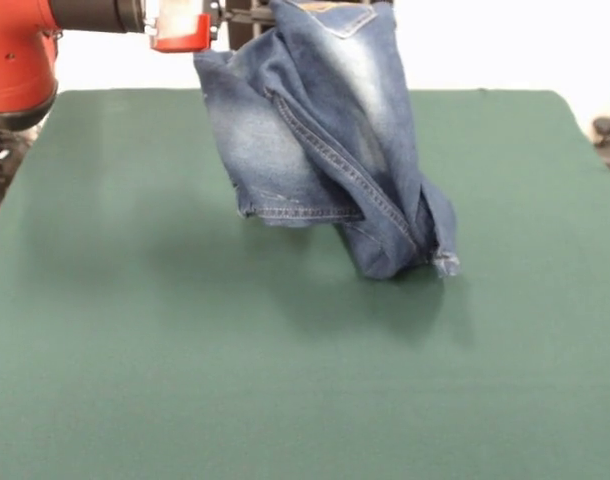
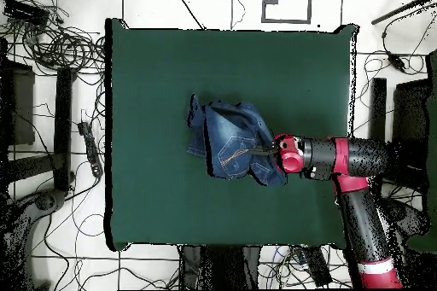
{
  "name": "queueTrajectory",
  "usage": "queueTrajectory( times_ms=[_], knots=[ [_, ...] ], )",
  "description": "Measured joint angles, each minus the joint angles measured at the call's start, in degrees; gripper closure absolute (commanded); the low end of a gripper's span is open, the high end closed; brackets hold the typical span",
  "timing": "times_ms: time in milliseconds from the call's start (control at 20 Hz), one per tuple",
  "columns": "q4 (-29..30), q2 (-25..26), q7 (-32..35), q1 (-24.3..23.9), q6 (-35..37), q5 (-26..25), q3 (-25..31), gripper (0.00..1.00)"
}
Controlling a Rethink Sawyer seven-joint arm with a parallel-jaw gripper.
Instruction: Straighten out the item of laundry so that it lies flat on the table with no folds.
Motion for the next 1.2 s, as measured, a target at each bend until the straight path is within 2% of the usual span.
queueTrajectory(
  times_ms=[600, 1200],
  knots=[
    [2.8, 3.7, 0.0, -5.1, 0.0, -0.2, -0.3, 1.0],
    [6.0, 3.8, 0.0, -14.3, 5.5, -0.1, -0.8, 1.0]
  ],
)
